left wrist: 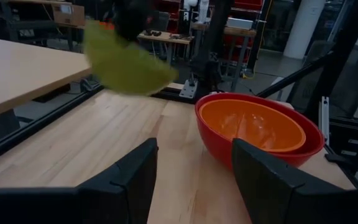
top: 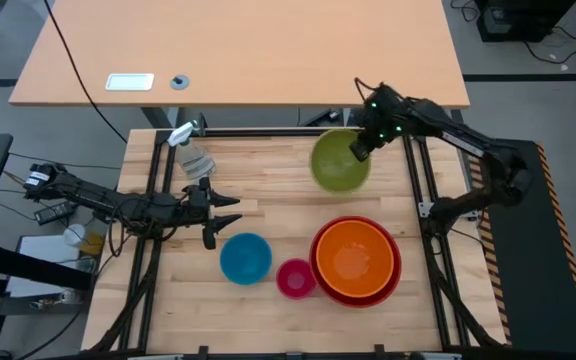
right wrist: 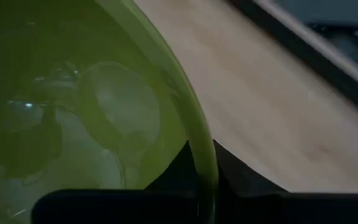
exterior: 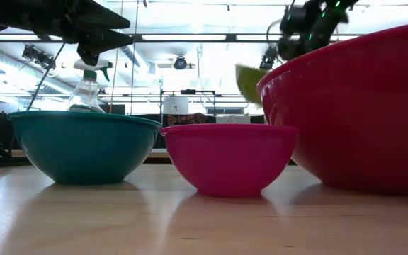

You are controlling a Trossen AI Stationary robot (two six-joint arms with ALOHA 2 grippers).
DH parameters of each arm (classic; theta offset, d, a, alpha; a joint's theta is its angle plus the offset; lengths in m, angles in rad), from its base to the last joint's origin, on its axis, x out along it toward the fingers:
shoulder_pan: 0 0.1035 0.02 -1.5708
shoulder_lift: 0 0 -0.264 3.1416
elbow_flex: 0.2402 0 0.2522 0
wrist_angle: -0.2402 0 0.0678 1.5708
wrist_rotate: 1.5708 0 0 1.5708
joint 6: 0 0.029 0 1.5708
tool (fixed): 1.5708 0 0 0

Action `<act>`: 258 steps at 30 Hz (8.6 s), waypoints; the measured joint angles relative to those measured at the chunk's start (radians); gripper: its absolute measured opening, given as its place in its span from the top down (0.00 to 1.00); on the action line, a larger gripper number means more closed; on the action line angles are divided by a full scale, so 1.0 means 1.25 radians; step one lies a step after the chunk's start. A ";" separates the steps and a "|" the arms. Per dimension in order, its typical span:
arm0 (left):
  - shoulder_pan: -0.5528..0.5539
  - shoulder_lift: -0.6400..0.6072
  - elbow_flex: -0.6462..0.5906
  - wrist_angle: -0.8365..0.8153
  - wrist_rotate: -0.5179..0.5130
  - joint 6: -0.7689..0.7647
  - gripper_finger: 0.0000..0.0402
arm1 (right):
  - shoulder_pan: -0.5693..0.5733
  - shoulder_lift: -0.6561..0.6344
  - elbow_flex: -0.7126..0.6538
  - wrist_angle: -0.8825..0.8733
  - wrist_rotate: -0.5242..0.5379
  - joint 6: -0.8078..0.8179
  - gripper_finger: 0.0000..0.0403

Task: Nest bowls inside each other
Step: Stack the green bowl on the orange bowl, then stack the blue bowl on the green bowl, then stack the pink bowl on the blue bowl

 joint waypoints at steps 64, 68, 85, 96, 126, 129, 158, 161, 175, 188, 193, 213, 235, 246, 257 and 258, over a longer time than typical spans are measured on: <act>-0.016 0.000 0.000 0.000 0.089 -0.021 0.48 | 0.720 0.083 0.000 -0.078 0.235 0.306 0.57; -0.046 0.015 0.040 -0.044 0.053 -0.022 0.48 | 0.756 0.113 0.001 0.174 0.238 0.178 0.57; -0.198 0.298 0.376 -0.605 -0.072 -0.236 0.48 | 0.796 0.434 0.247 0.344 0.272 -0.156 0.57; -0.281 0.314 0.370 -0.742 -0.051 -0.422 0.48 | 0.808 0.629 0.509 0.161 0.266 -0.186 0.57; 0.029 0.535 0.330 -0.730 0.252 -0.447 0.79 | 0.978 0.418 0.523 -0.360 0.654 0.188 0.57; 0.030 0.530 0.335 -0.709 0.268 -0.442 0.95 | 1.005 0.398 0.523 -0.420 0.724 0.240 0.58; 0.145 0.650 0.783 -0.507 0.205 0.003 0.98 | 0.958 -0.322 -0.259 -0.087 0.771 0.457 0.66; 0.145 0.748 0.875 -0.527 0.255 0.040 0.98 | 0.959 -0.375 -0.286 -0.070 0.781 0.470 0.66; 0.129 1.121 1.280 -0.590 0.332 0.129 0.97 | 0.960 -0.515 -0.300 -0.051 0.842 0.453 0.66; 0.126 1.293 1.385 -0.615 0.332 0.186 0.97 | 0.961 -0.534 -0.299 -0.054 0.843 0.440 0.66; 0.124 1.295 1.387 -0.618 0.332 0.195 0.97 | 0.961 -0.534 -0.299 -0.053 0.843 0.437 0.66; 0.113 1.295 1.387 -0.602 0.318 0.231 0.62 | 0.961 -0.533 -0.299 -0.051 0.841 0.437 0.66; 0.033 1.217 1.387 -0.757 0.066 0.308 0.58 | 0.961 -0.533 -0.299 -0.050 0.843 0.437 0.66; -0.043 1.173 1.386 -0.957 -0.048 0.227 0.59 | 0.961 -0.533 -0.299 -0.046 0.849 0.430 0.66; -0.089 1.117 1.320 -1.127 -0.049 0.053 0.59 | 0.961 -0.529 -0.299 -0.040 0.842 0.419 0.66; -0.092 1.110 1.301 -1.130 -0.047 0.032 0.59 | 0.961 -0.528 -0.299 -0.037 0.842 0.416 0.66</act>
